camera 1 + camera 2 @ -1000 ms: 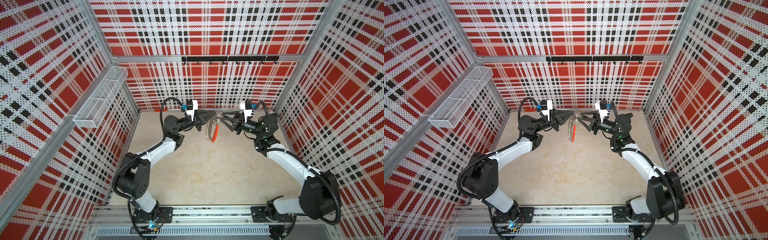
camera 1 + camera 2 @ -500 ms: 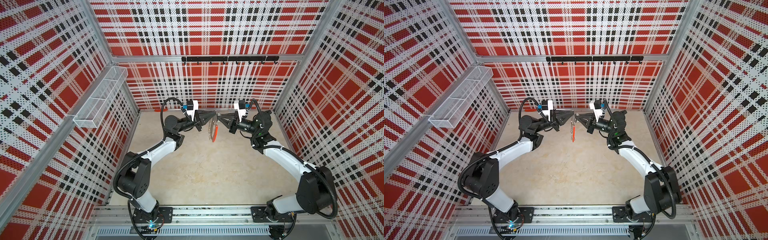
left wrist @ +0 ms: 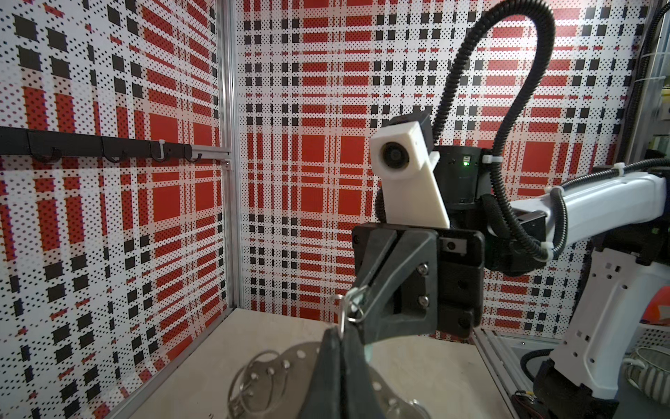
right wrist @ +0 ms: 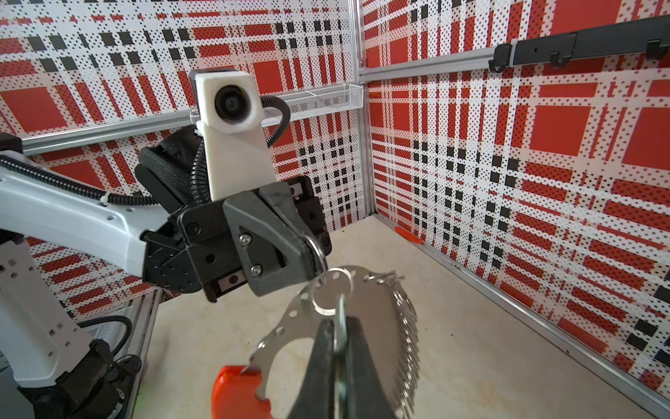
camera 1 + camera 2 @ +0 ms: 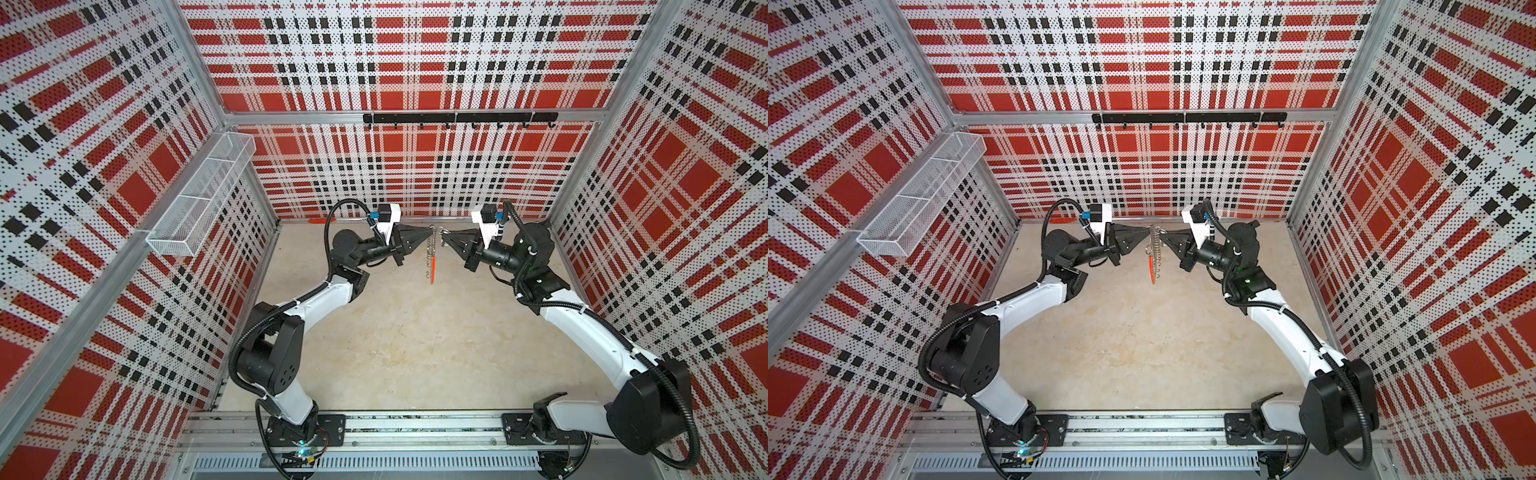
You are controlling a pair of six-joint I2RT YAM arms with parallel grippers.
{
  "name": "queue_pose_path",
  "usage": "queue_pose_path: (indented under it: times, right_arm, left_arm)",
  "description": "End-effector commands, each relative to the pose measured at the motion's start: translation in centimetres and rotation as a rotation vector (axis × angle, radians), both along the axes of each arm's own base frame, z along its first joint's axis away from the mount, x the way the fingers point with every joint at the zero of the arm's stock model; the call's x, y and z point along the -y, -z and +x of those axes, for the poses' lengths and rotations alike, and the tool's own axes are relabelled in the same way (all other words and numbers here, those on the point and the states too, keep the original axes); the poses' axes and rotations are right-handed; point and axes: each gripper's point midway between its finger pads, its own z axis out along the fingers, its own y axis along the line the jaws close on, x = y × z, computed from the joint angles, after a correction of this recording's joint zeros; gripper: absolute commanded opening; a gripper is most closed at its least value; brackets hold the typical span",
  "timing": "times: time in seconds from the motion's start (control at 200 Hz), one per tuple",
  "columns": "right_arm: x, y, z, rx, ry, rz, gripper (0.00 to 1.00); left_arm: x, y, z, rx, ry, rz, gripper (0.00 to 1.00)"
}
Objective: Put the keys on the keyring
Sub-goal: 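Lower the disc onto the table with the left gripper while the right gripper withdraws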
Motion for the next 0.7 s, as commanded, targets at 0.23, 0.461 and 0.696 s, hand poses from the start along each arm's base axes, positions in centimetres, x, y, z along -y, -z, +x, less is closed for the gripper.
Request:
queue_pose_path:
  times: [0.23, 0.461, 0.696]
  right_arm:
    - [4.6, 2.8, 2.1, 0.011, 0.3, -0.051, 0.37]
    - [11.3, 6.7, 4.7, -0.053, 0.718, -0.003, 0.52]
    - [20.0, 11.8, 5.4, -0.22, 1.097, 0.088, 0.54]
  left_arm:
    - [0.0, 2.6, 2.6, 0.048, -0.186, 0.131, 0.0]
    - [3.2, 6.9, 4.0, 0.051, -0.312, 0.313, 0.0]
    - [10.5, 8.0, 4.1, 0.072, -0.238, 0.31, 0.02]
